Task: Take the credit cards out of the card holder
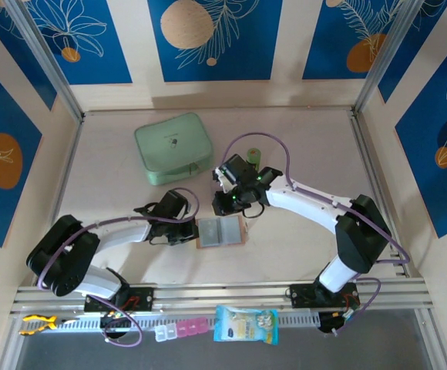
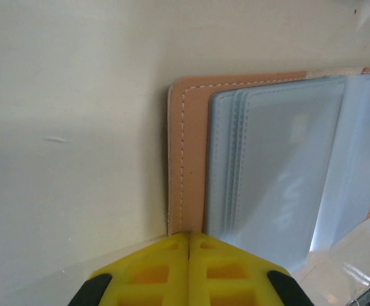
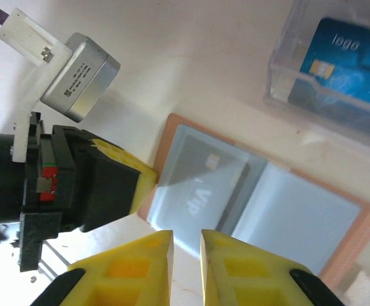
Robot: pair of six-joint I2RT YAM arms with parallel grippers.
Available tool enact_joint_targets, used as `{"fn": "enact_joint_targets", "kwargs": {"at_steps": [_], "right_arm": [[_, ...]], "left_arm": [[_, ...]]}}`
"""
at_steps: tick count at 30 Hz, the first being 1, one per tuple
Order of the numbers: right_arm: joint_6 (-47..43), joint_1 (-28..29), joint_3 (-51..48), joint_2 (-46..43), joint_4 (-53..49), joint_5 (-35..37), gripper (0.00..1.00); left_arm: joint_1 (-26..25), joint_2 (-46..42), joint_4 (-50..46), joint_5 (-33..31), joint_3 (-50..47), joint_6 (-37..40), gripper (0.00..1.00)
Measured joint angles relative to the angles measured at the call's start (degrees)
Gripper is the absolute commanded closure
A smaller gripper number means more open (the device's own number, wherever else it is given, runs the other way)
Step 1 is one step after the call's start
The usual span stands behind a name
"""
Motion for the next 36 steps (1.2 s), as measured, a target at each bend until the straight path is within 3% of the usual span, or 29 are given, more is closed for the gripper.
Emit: {"fn": "enact_joint_targets", "kwargs": {"at_steps": [9, 17, 36], "right_arm": [[11.4, 0.3, -6.5, 0.0, 5.7, -6.2, 0.70], [16.8, 1.0, -7.0, 3.2, 10.3, -9.6, 0.69], [18.7, 1.0, -7.0, 11.1, 12.0, -12.0, 0.69]], "left_arm": [[0.3, 0.1, 0.0, 0.0, 0.0, 1.0, 0.98], [0.4, 0.2, 0.2, 0.3, 0.0, 1.0, 0.98], [0.4, 0.2, 1.6, 0.5, -0.5, 0.2, 0.97]]}}
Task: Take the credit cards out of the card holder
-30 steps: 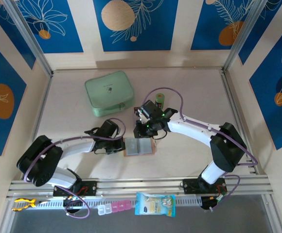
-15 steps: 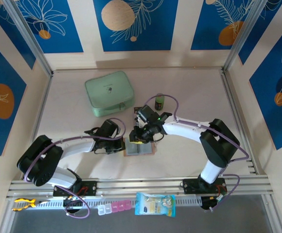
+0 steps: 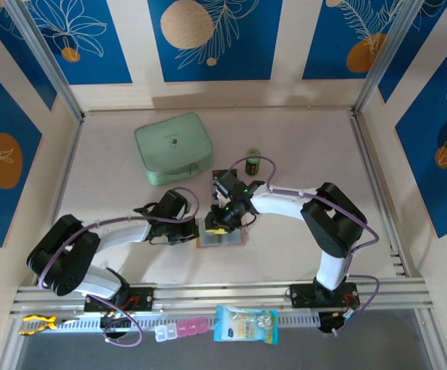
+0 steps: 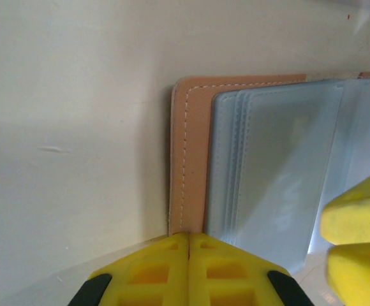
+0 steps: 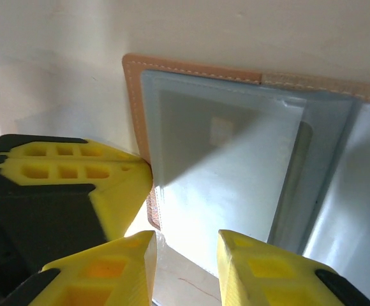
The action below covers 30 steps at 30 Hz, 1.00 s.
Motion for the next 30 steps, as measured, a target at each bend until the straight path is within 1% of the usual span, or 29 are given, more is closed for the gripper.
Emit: {"fn": "enact_joint_targets", "kwargs": {"at_steps": [20, 30], "right_arm": [[-0.5, 0.2, 0.0, 0.6, -1.9, 1.6, 0.69], [-1.8, -1.4, -1.0, 0.5, -2.0, 1.7, 0.69]], "left_arm": [[0.1, -0.1, 0.0, 0.0, -0.2, -0.3, 0.97], [0.1, -0.2, 0.0, 0.0, -0.2, -0.2, 0.97]]}}
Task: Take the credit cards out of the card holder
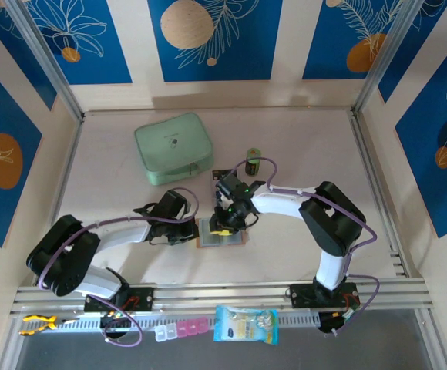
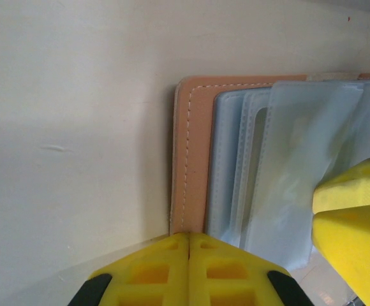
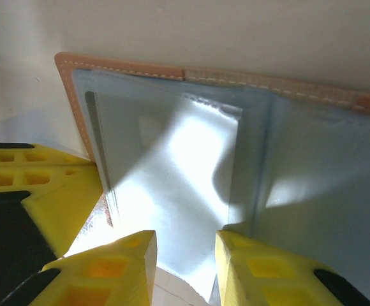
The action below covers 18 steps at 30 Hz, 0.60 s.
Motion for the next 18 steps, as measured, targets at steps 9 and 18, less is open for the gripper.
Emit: {"fn": "enact_joint_targets", "kwargs": {"at_steps": [9, 18], "right_arm": [[-0.7, -0.7, -1.4, -0.3, 0.4, -0.2, 0.72], [-0.9, -1.4, -3.2, -0.7, 2.7, -1.3, 0.78]], "left_arm": [[0.0, -0.9, -1.1, 0.0, -0.1, 0.0, 0.97], [0.0, -4.5, -4.3, 0.0, 0.9, 0.0, 0.93]]}}
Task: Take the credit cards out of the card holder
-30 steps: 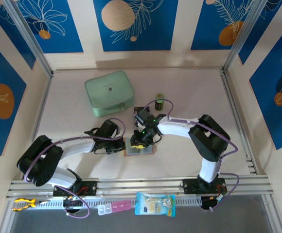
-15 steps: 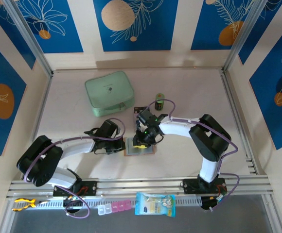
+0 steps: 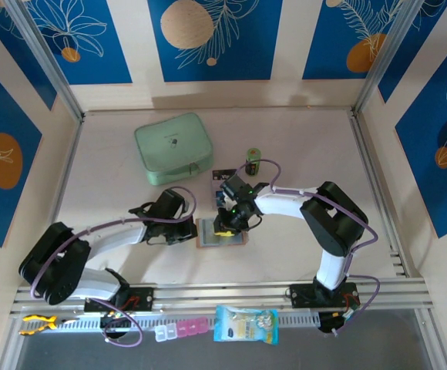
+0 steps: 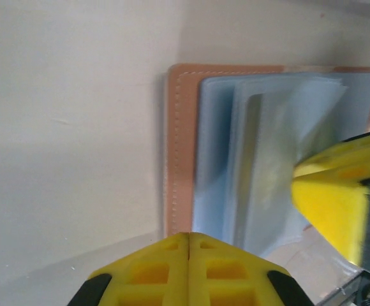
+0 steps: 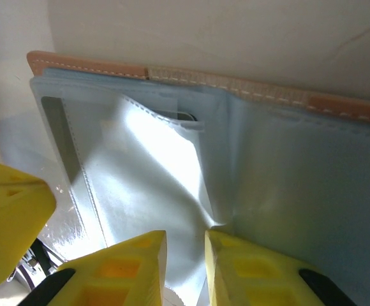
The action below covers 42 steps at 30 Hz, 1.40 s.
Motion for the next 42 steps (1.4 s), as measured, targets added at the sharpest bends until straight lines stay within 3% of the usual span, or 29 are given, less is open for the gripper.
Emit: {"fn": "enact_joint_targets", "kwargs": {"at_steps": [5, 15, 35, 42], "right_arm": [[0.0, -0.8, -2.4, -1.0, 2.8, -1.6, 0.81], [0.0, -3.1, -6.9, -1.7, 9.3, -6.2, 0.84], [0.0, -6.0, -11.4, -2.4, 16.5, -11.8, 0.85], [0.0, -6.3, -11.7, -2.4, 17.0, -12.4, 0.85]], "left_arm": [[0.0, -1.8, 0.5, 0.8, 1.6, -0.1, 0.81], [-0.4, 0.5, 5.1, 3.4, 2.9, -1.6, 0.72], [-1.4, 8.5, 9.1, 4.6, 3.4, -3.9, 0.71], [-1.8, 10.4, 10.4, 5.2, 4.5, -4.9, 0.75]]}}
